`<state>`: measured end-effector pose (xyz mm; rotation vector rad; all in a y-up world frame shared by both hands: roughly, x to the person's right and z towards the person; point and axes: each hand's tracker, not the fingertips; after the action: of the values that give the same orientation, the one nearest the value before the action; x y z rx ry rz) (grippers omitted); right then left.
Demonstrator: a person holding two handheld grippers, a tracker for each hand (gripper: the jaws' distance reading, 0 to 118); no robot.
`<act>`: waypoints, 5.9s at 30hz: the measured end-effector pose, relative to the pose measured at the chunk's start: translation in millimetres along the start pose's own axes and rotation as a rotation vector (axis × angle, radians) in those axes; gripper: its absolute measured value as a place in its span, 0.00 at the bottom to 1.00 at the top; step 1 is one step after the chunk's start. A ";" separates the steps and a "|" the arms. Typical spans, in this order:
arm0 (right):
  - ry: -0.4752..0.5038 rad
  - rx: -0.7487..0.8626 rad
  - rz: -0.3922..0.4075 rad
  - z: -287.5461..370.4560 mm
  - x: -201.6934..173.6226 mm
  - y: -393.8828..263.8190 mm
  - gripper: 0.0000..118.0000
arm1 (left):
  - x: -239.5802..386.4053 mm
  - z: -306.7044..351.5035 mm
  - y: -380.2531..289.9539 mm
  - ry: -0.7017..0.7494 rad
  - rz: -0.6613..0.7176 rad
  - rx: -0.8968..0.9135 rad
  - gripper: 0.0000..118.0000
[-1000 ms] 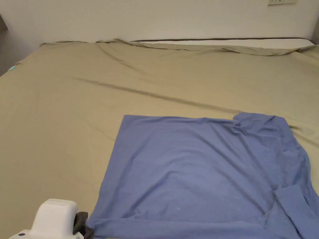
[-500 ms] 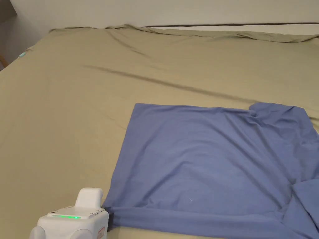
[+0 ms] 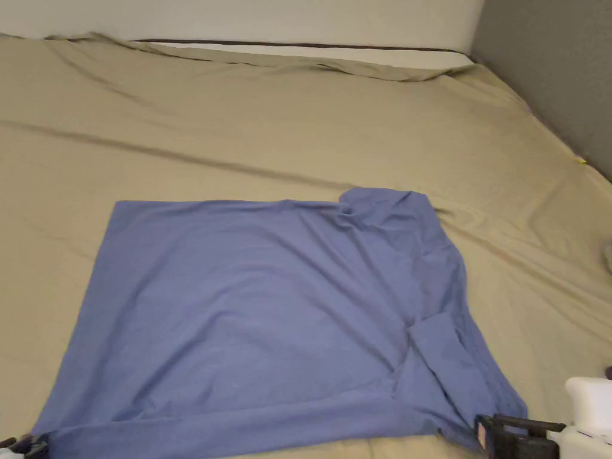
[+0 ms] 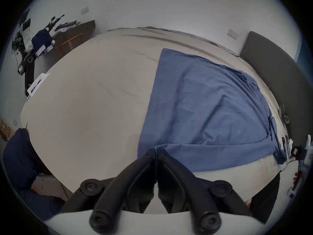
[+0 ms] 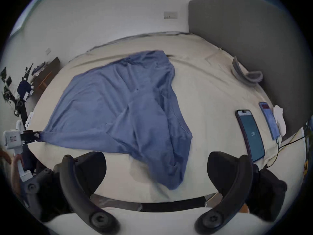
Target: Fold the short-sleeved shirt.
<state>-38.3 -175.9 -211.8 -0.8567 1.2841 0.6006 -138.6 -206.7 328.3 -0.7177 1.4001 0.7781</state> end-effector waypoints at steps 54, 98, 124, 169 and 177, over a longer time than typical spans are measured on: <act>0.036 0.103 0.170 -46.1 -28.3 120.0 0.96 | 22.0 12.5 111.7 0.061 -0.125 0.188 0.73; 0.074 -0.002 0.013 -75.4 -15.6 106.2 0.86 | 17.7 -95.5 104.1 -0.037 -0.094 0.038 0.06; 0.161 -0.012 0.124 -53.6 5.1 115.3 0.11 | 8.8 -29.0 102.8 -0.046 -0.180 0.058 0.06; 0.219 0.158 0.235 50.0 -85.6 80.1 0.02 | 49.4 -41.0 229.4 0.039 -0.215 0.223 0.00; 0.162 0.101 0.196 16.4 -73.7 92.8 0.02 | 39.1 -231.2 285.1 0.035 -0.082 -0.117 0.70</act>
<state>-118.0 -104.4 -158.5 -0.7115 1.5449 0.6242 -504.0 -232.0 282.6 -0.8778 1.3558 0.7914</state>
